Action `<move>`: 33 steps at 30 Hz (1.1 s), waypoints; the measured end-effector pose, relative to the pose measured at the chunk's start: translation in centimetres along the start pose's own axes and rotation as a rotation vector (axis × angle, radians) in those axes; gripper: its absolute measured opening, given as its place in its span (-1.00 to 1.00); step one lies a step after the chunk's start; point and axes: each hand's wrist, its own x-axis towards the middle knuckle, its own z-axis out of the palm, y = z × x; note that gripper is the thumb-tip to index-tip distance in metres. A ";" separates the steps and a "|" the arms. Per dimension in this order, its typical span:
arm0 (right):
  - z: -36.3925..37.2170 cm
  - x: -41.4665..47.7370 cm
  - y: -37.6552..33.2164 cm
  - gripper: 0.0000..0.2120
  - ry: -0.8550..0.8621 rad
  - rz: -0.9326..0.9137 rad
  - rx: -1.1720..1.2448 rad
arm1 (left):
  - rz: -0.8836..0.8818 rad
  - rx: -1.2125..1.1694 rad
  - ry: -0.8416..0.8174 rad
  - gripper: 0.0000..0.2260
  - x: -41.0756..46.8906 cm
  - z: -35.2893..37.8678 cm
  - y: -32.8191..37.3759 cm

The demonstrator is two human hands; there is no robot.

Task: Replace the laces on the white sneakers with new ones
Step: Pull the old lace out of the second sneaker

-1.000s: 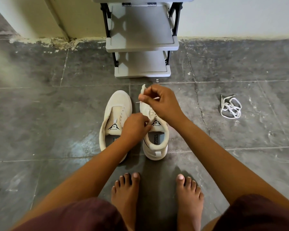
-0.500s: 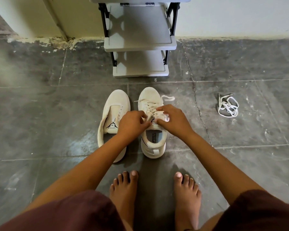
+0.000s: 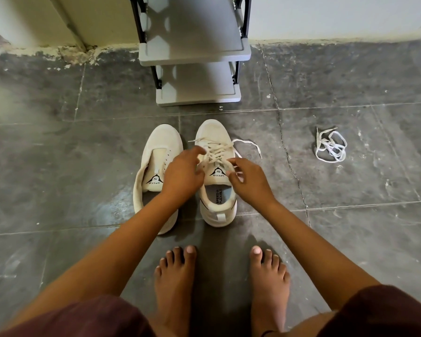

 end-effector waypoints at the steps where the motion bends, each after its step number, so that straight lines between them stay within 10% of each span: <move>1: 0.5 -0.4 0.0 -0.68 -0.010 -0.037 -0.076 | 0.080 0.084 -0.008 -0.68 -0.1 0.2 0.1; 15: 1.8 -1.8 0.0 -0.58 -0.024 -0.034 -0.177 | 0.223 0.501 -0.059 -0.81 0.9 1.2 0.8; 25: 2.0 -1.2 0.1 -0.50 -0.118 0.022 -0.187 | -0.178 -0.498 -0.215 -0.93 2.9 -0.5 2.3; 33: 1.9 -1.4 0.2 -0.53 -0.126 0.009 -0.155 | 0.227 0.464 -0.052 -0.76 2.3 -0.1 1.2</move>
